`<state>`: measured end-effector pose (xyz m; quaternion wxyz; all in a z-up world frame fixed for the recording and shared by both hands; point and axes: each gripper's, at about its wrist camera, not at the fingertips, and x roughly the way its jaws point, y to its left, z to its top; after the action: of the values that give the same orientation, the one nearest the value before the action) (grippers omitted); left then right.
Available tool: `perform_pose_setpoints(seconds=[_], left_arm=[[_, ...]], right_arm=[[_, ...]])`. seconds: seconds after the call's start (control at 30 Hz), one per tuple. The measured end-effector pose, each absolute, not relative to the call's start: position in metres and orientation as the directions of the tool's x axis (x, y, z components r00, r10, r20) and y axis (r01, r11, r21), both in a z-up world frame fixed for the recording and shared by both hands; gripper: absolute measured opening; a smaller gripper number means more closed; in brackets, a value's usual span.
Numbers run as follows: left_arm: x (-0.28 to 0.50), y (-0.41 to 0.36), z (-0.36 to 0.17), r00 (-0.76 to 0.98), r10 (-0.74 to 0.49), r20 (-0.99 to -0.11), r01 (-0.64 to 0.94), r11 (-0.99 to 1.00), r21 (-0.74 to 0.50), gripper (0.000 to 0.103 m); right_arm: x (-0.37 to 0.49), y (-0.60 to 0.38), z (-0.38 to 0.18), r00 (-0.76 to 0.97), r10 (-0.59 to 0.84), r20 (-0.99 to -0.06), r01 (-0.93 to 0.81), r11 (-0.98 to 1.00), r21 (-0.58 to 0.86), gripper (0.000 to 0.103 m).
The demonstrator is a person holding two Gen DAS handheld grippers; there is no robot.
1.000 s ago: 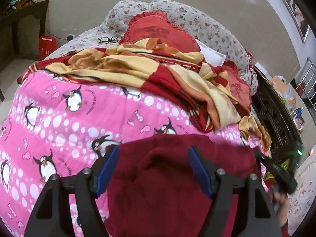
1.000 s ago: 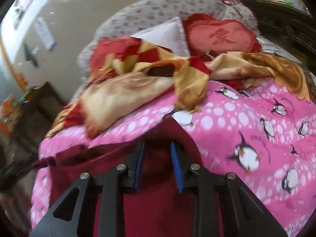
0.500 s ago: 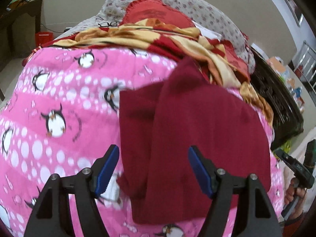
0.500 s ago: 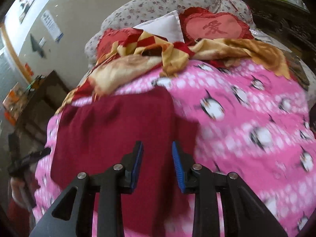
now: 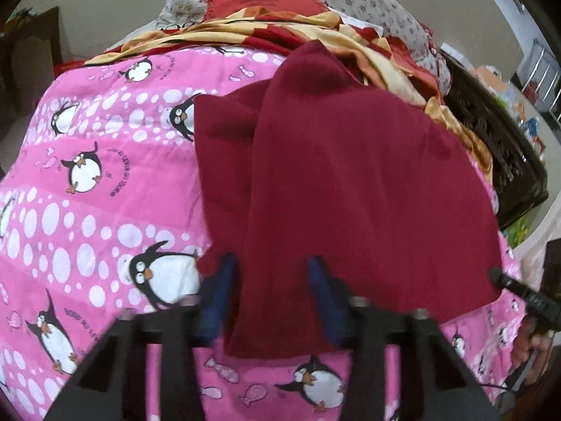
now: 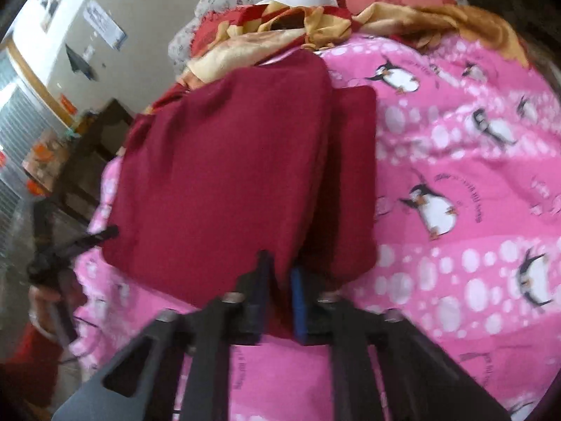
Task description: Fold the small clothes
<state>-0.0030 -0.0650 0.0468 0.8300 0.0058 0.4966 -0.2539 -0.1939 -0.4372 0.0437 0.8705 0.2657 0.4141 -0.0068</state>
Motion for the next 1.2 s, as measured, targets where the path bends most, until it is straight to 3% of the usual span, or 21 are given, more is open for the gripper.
perform_pose_setpoints(seconds=[0.07,0.17,0.37,0.5,0.57,0.63,1.0,1.2], left_arm=[[-0.005,-0.057,0.050,0.371,-0.431,-0.823,0.422,0.867,-0.264,0.019],[-0.012,-0.045,0.053,0.362,-0.462,-0.810,0.421,0.856,-0.300,0.014],[-0.017,-0.036,0.045,0.354,-0.461,-0.814,0.402,0.861,-0.312,0.012],[-0.016,-0.033,0.057,0.370,-0.448,-0.814,0.416,0.863,-0.285,0.021],[-0.019,-0.028,0.065,0.396,-0.451,-0.800,0.415,0.865,-0.282,0.034],[-0.020,-0.024,0.070,0.418,-0.460,-0.783,0.400,0.867,-0.297,0.039],[-0.019,-0.042,0.042,0.389,-0.407,-0.826,0.370,0.891,-0.264,0.040],[-0.010,-0.033,0.030,0.366,-0.438,-0.821,0.326,0.887,-0.327,0.049]], right_arm=[[-0.203,-0.434,0.052,0.675,0.214,-0.707,0.208,0.863,0.460,0.025],[-0.218,-0.433,0.057,0.683,0.251,-0.686,0.189,0.847,0.497,0.025],[-0.215,-0.438,0.030,0.618,0.239,-0.749,0.282,0.822,0.495,0.025],[-0.219,-0.440,0.056,0.661,0.139,-0.737,0.330,0.829,0.452,0.032],[-0.215,-0.437,0.080,0.704,0.095,-0.704,0.313,0.849,0.426,0.038],[-0.203,-0.429,0.096,0.733,0.109,-0.671,0.264,0.864,0.429,0.039],[-0.001,-0.309,0.115,0.696,0.237,-0.678,-0.019,0.950,0.313,0.039],[0.091,-0.256,0.088,0.622,0.280,-0.731,-0.089,0.953,0.289,0.038]])
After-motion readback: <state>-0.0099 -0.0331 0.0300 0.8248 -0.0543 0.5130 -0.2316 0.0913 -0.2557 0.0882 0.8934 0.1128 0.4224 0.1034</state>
